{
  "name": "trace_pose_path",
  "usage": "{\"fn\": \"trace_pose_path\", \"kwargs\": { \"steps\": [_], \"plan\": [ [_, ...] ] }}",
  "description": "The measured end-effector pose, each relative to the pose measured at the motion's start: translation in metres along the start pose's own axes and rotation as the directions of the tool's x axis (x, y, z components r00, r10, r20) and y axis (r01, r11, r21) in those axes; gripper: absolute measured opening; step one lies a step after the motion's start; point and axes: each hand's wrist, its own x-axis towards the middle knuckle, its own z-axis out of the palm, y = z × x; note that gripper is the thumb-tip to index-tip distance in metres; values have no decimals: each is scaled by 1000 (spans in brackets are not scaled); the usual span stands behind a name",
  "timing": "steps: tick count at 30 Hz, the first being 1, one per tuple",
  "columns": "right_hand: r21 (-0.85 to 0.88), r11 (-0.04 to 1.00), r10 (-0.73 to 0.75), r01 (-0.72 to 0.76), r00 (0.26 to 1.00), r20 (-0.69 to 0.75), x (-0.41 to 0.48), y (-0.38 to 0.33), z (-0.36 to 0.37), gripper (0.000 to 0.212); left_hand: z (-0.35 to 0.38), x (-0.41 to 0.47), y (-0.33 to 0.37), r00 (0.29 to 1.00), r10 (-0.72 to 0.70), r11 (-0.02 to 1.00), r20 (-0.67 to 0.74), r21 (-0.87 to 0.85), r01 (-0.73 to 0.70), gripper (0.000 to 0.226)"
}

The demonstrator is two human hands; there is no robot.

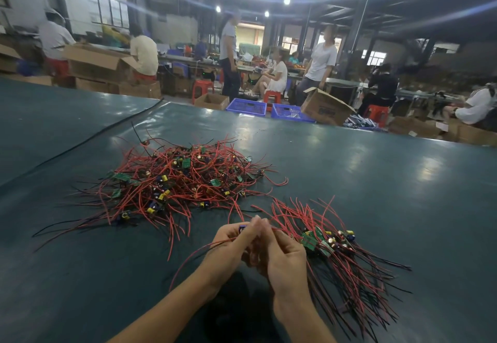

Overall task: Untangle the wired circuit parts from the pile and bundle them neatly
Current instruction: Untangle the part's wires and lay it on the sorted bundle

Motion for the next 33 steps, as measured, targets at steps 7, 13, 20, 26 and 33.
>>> {"fn": "trace_pose_path", "kwargs": {
  "steps": [7,13,20,26,33],
  "plan": [
    [-76,997,27,-30,999,-38,-3,-2,4,21,-3,3,-1,992,102,986,-76,136,-91,38],
    [25,991,130,-128,987,-91,-2,1,4,36,-2,-3,-5,975,223,875,-16,445,-193,36],
    [106,981,181,-161,960,-214,6,-2,-2,29,-1,0,-5,989,145,933,32,328,-148,43],
    [261,961,185,-97,923,-337,29,-10,-30,21,1,1,1,985,162,951,60,256,-172,43],
    [186,980,126,-72,946,-298,23,-3,-25,36,-2,1,2,988,147,975,50,164,-153,41]
  ]
}}
